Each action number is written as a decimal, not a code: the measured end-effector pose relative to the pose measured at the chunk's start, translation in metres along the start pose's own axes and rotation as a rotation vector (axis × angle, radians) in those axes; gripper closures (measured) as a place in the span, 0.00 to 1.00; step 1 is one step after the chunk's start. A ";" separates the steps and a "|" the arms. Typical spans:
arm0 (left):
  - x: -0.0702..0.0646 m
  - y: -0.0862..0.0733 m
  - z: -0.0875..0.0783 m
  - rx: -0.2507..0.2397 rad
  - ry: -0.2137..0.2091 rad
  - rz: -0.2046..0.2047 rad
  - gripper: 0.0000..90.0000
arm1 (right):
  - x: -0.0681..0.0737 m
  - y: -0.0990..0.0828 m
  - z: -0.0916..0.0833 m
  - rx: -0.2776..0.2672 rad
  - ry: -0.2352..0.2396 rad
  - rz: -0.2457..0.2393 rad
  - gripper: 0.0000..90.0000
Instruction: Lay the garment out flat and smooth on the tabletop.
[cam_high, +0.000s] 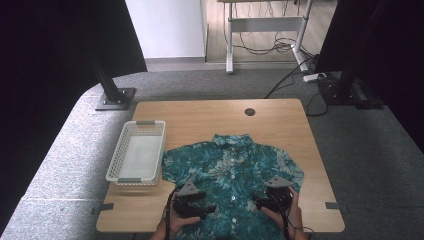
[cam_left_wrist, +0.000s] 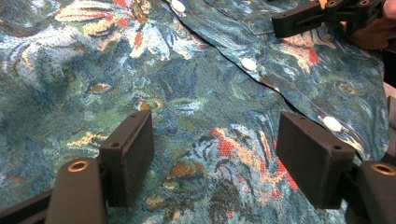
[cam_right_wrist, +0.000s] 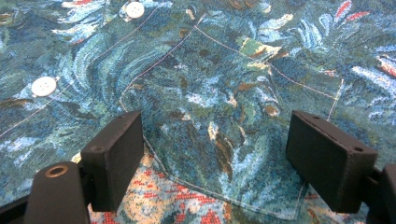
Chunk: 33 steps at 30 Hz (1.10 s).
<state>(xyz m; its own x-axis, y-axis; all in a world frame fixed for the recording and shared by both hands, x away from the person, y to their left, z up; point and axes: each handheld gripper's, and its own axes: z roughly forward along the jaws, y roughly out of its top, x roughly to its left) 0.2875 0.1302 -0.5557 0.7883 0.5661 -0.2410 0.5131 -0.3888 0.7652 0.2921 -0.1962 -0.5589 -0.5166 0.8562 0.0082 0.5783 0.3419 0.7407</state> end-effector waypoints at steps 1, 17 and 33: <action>0.000 0.000 0.000 -0.001 -0.003 -0.003 0.30 | 0.000 -0.001 -0.001 -0.001 0.000 0.002 0.21; -0.002 -0.008 -0.016 0.021 0.025 -0.001 0.26 | 0.014 0.001 -0.010 -0.009 0.091 0.012 0.23; -0.012 -0.028 -0.048 -0.032 0.053 -0.016 0.21 | 0.024 -0.019 -0.052 -0.126 0.172 -0.025 0.23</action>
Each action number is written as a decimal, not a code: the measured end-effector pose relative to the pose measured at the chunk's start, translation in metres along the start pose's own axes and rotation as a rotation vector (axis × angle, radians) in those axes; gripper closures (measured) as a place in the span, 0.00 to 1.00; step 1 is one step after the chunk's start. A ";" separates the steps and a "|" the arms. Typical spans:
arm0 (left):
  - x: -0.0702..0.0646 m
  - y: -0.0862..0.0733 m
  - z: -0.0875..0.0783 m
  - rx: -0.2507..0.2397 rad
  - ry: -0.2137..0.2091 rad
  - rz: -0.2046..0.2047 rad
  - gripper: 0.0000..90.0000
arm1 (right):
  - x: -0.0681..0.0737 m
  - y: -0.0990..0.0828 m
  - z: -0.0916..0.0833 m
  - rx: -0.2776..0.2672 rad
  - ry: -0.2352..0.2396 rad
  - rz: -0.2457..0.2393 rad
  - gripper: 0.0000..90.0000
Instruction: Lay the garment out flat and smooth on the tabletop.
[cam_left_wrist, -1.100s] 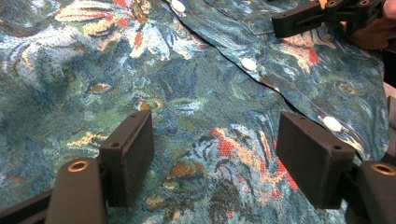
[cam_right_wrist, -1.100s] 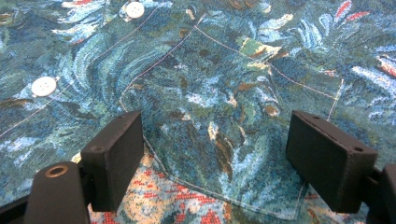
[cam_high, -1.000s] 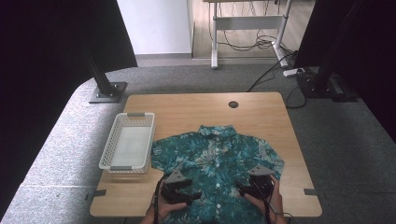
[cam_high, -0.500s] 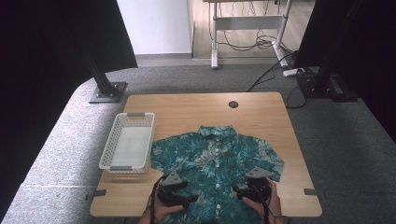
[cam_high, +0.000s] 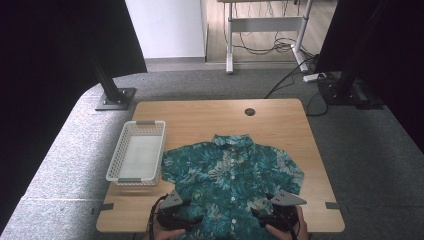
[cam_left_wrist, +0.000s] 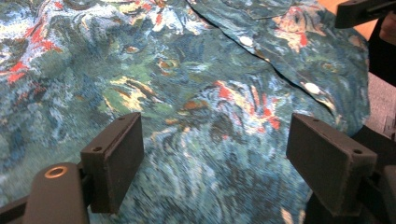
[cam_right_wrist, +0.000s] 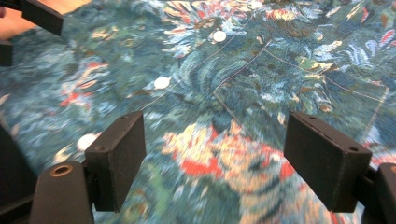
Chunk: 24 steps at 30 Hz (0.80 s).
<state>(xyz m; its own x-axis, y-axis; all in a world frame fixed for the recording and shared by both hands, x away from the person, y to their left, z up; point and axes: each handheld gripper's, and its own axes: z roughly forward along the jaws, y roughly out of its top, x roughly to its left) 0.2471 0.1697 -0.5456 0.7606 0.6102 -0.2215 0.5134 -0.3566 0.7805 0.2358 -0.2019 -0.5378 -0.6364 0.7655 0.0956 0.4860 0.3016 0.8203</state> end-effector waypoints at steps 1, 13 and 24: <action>-0.002 -0.001 -0.002 -0.005 0.002 0.006 0.21 | 0.001 -0.002 -0.004 -0.002 0.003 -0.004 0.23; -0.006 -0.006 -0.013 -0.035 0.060 0.051 0.18 | 0.010 -0.021 -0.020 0.007 0.002 -0.013 0.23; -0.004 -0.005 -0.015 -0.040 0.078 0.055 0.18 | 0.008 -0.022 -0.019 0.020 -0.030 -0.018 0.23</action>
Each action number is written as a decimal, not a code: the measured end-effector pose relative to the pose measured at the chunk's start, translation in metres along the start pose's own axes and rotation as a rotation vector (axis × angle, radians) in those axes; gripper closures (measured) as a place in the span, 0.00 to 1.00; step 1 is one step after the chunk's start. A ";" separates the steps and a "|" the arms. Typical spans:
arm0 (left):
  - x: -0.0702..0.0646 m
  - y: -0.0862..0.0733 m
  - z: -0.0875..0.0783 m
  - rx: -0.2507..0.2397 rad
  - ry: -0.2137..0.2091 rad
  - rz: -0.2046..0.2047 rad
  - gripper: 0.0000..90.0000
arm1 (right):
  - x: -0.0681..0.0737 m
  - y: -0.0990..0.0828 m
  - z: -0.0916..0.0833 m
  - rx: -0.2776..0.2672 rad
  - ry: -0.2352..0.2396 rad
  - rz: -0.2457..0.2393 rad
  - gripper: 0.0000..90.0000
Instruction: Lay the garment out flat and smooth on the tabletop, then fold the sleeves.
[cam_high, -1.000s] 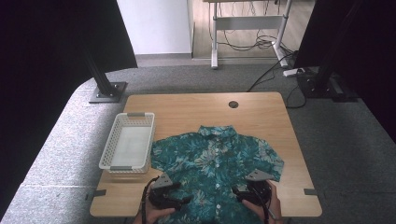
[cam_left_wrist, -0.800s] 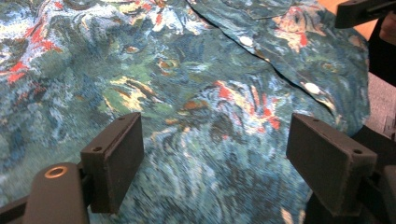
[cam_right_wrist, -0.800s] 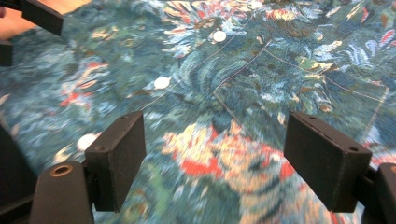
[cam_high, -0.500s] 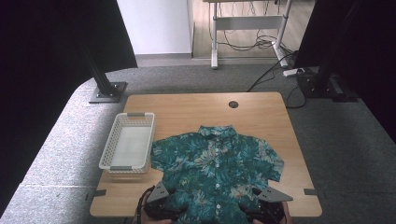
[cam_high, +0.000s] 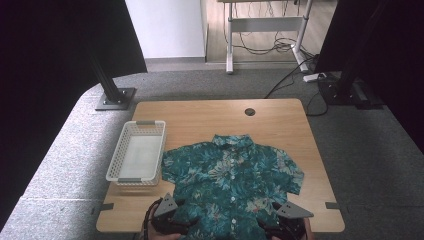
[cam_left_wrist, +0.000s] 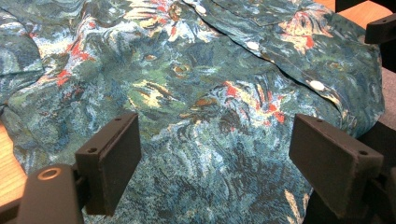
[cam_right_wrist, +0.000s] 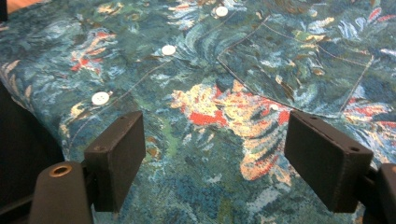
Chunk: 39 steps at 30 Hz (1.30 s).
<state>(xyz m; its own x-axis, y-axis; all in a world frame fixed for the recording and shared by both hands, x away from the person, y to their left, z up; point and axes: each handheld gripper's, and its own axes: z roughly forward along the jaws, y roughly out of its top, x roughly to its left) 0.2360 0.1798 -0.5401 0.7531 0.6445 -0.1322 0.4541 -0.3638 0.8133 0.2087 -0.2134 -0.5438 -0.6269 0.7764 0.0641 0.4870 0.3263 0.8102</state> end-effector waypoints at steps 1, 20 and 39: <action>0.000 0.000 0.000 0.002 0.001 0.002 0.18 | 0.000 0.000 0.000 0.003 -0.002 0.003 0.23; 0.000 0.005 0.007 0.011 0.003 0.005 0.17 | -0.010 0.003 -0.001 -0.008 0.005 0.036 0.23; 0.005 0.022 0.039 0.062 -0.014 0.031 0.18 | -0.052 -0.002 -0.009 -0.008 -0.052 0.143 0.26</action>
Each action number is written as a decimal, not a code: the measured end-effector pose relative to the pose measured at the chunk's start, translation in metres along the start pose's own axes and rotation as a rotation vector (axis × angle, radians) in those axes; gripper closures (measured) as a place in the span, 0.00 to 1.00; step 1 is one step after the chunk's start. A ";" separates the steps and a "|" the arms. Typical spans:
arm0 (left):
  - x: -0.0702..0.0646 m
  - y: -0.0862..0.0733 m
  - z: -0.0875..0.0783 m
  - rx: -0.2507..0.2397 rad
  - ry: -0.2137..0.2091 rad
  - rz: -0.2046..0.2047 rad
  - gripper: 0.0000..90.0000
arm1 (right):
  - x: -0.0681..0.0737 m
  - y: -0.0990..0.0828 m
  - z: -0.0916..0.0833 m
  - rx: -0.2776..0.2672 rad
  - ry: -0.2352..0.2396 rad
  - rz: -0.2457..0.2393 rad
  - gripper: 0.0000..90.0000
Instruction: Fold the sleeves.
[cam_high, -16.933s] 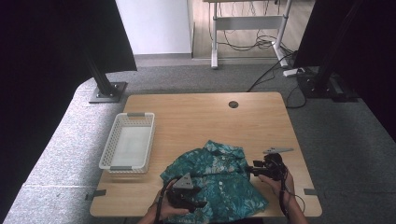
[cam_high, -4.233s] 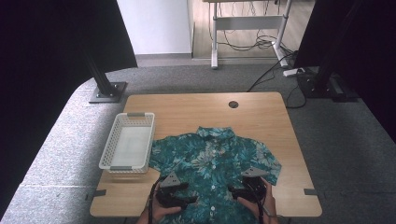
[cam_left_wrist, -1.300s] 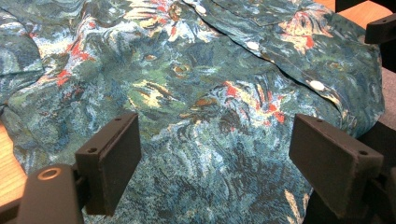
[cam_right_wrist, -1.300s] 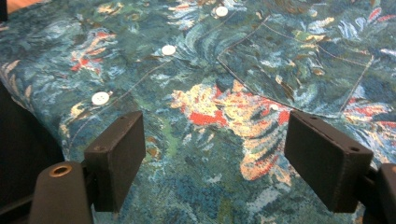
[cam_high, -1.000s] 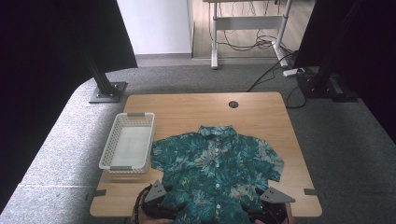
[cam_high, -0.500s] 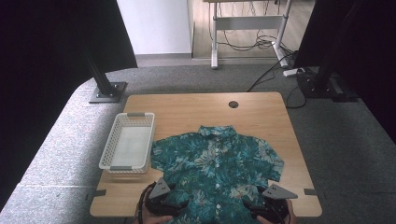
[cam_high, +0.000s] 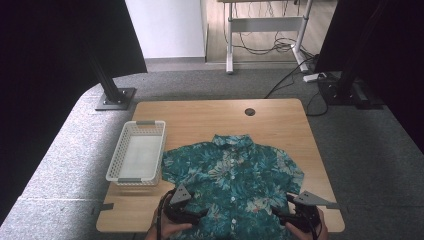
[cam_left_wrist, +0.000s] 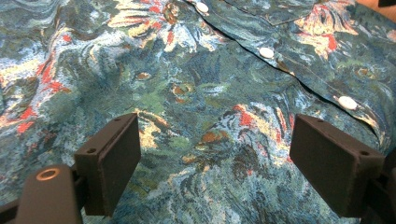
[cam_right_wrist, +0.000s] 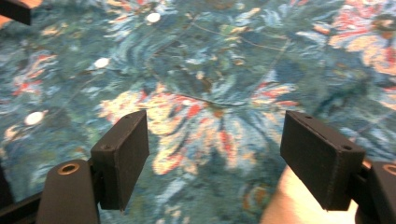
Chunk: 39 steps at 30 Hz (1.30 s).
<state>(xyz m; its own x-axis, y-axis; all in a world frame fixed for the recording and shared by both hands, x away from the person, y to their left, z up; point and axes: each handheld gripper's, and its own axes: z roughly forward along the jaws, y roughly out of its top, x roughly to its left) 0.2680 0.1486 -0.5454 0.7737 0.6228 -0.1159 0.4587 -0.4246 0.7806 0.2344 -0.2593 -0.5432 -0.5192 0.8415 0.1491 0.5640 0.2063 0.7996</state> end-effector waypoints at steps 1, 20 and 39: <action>0.000 0.000 0.000 0.003 -0.002 0.002 0.18 | -0.002 0.001 0.000 0.003 -0.009 0.000 0.27; 0.001 -0.005 0.007 0.038 -0.001 0.001 0.18 | -0.074 0.036 0.012 0.063 -0.154 0.105 0.31; 0.006 -0.007 0.005 0.031 -0.007 -0.010 0.18 | -0.107 0.032 0.023 0.091 -0.090 0.179 0.32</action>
<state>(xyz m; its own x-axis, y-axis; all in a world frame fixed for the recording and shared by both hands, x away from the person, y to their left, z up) 0.2716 0.1526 -0.5547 0.7721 0.6225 -0.1275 0.4794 -0.4389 0.7600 0.3229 -0.3310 -0.5473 -0.3479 0.9093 0.2283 0.6998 0.0899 0.7087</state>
